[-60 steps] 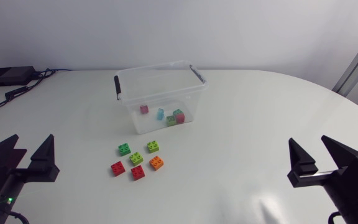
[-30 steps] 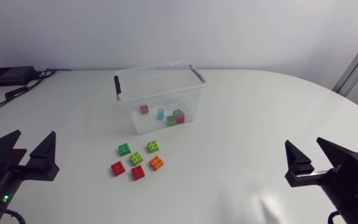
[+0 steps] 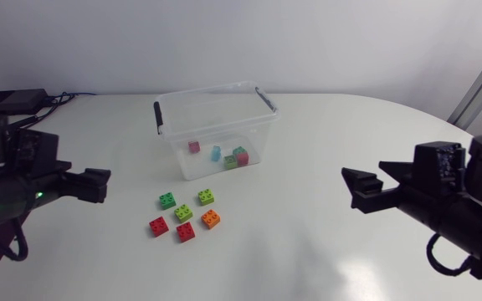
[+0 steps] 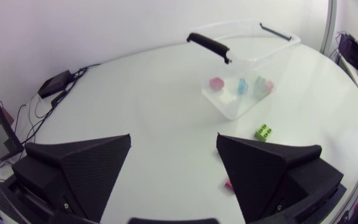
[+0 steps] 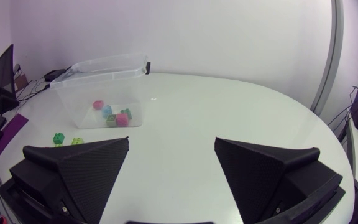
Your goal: Place the duplo bricks in the container
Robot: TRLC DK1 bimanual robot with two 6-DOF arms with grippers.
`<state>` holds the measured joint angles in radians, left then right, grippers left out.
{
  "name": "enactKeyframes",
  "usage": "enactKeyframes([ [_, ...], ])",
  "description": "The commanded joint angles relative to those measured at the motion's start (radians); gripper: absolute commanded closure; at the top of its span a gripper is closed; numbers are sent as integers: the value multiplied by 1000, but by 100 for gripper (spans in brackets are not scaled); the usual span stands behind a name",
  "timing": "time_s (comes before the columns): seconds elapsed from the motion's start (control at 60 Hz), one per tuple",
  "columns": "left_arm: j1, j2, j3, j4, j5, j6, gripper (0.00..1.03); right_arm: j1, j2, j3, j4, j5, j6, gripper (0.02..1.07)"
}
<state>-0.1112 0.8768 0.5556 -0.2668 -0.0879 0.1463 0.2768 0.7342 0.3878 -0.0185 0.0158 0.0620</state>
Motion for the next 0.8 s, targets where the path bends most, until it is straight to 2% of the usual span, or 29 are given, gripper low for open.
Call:
enactKeyframes([
  [0.0, -13, 137, 63, -32, -6, 65, 7, 38, 94, 56, -3, 9, 44, 7],
  [0.1, -24, 263, 96, -58, 48, 87, 7, 79, 199, 106, -26, 9, 70, 7],
  [0.383, -30, 456, 119, -78, 215, 305, 7, 256, 401, 321, -310, 16, 82, 7],
  [0.45, -50, 473, 115, -86, 224, 346, 7, 272, 445, 353, -344, -19, 39, 7],
  [0.617, -93, 536, 90, -91, 283, 458, 10, 286, 579, 413, -393, -189, -45, 7],
  [0.783, -128, 628, 86, -88, 292, 526, 14, 358, 699, 461, -391, -185, -36, 7],
])
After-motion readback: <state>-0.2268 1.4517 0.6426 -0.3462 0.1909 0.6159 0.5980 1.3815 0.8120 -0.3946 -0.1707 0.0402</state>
